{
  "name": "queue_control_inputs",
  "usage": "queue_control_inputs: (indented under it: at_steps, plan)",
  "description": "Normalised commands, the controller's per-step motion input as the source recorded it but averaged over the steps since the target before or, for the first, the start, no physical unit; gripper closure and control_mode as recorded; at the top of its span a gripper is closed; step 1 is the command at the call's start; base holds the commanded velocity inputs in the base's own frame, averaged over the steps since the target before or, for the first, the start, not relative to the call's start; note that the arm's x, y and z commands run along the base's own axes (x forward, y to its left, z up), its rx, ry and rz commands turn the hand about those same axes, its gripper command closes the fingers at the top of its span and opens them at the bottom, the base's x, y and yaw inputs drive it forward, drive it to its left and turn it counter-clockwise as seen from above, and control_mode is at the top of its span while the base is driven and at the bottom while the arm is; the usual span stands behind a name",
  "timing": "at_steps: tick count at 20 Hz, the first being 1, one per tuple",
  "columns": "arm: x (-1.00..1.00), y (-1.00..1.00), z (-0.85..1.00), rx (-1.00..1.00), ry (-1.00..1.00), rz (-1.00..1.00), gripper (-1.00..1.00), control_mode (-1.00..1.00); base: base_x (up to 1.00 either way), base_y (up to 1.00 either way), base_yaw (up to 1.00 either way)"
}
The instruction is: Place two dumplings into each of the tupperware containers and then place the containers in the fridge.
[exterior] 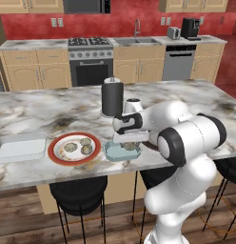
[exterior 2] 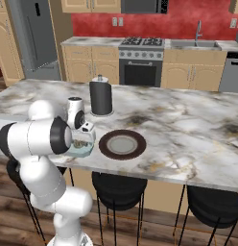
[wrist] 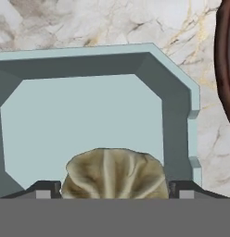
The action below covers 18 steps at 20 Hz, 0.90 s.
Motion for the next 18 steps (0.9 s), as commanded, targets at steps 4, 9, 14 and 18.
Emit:
queue_control_inputs:
  at_steps: [4, 9, 14, 18]
  plan:
    - [0.02, 0.0, 0.02, 0.0, 0.03, 0.0, -1.0, -1.0, 0.0, 0.0, 0.0]
    - [-0.22, 0.0, 0.19, 0.0, 0.0, 0.0, -1.0, -1.0, 0.0, 0.0, 0.0]
    - [-0.53, 0.53, 0.53, 0.0, 0.0, 0.01, -1.0, -1.0, 0.0, 0.0, 0.0]
    - [-0.32, 0.91, 0.52, 0.0, 0.01, 0.1, -1.0, -1.0, 0.0, 0.0, 0.0]
